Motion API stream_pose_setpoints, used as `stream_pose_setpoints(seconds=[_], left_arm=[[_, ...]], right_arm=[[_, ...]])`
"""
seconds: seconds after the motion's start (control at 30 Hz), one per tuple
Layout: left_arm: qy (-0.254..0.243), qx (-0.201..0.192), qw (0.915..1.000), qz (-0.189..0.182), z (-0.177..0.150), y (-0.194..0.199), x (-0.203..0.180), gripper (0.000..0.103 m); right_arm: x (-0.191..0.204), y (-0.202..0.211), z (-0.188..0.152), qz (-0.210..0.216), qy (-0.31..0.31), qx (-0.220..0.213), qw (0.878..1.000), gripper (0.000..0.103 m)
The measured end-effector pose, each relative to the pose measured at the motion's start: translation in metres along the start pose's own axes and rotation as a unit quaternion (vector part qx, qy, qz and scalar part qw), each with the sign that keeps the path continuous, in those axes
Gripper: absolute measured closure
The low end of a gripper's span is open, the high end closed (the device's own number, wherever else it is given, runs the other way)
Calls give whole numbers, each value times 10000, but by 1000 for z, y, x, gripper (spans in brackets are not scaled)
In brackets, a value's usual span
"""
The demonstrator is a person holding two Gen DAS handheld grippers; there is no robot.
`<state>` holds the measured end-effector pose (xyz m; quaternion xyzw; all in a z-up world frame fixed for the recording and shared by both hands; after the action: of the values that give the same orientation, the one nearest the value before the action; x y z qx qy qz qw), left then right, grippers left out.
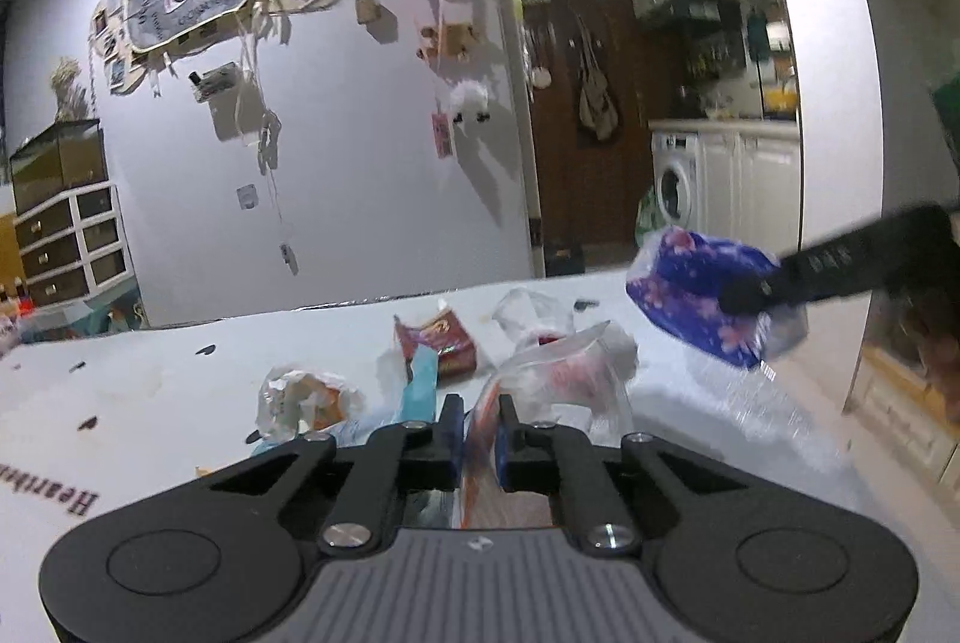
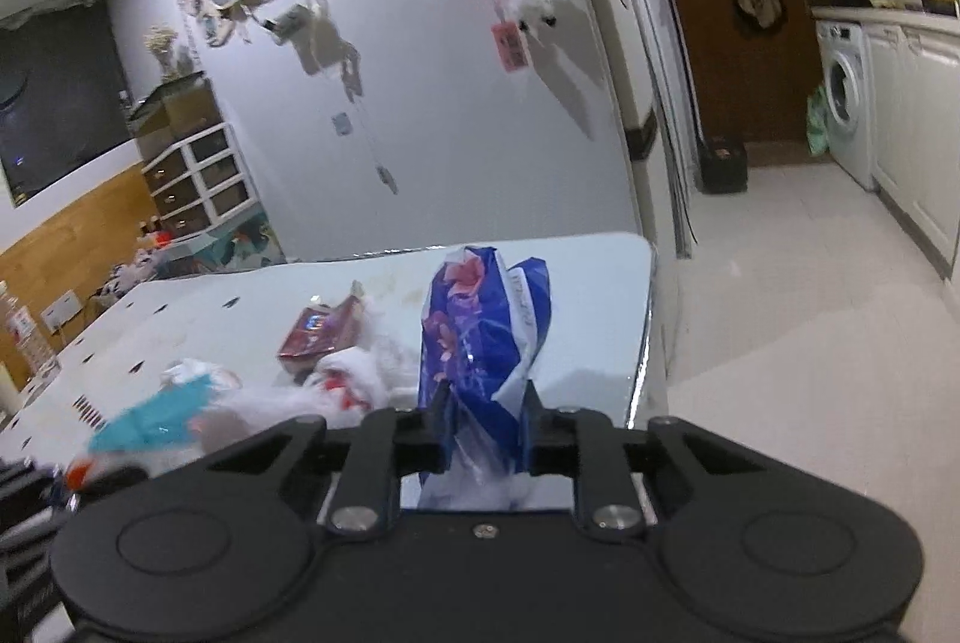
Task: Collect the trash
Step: 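Grasp the clear plastic bag with the left tool while the right tool grasps the blue-white bag, then carry the clear bag and blue-white bag with both tools over the yellow bin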
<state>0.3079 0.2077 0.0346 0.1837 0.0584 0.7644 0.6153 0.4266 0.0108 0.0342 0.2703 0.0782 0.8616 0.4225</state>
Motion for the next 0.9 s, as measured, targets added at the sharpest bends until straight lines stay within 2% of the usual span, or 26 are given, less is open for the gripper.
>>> stream_pose_setpoints(seconds=[0.2,0.4,0.63,0.9], left_arm=[[337,-24,9994,47,4,2,-3,93],[168,43,9993,332,6,13,-19,93],[330,10,9992,239,10,31,-39,94],[415,14,9991,2,13,48,-84,94]], right_arm=[[13,31,-9,292,261,-77,9992,83],[20,49,-17,309,602,-81,9977,84],[15,73,-23,277,764,-140,9966,84],[-6,111,-30,80,828,-276,9962,84]])
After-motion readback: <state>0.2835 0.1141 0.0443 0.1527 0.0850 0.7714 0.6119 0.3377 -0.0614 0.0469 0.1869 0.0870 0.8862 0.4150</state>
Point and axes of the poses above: each gripper's, at about its wrist camera, not at the fingertips, and y roughly against the way its jaws point, x to its left, z to its top, the point moved 3 cm from there along -y, roughly the way its jaws point, and after that the axes turned 14 degrees about z, right-handed, at the moved point
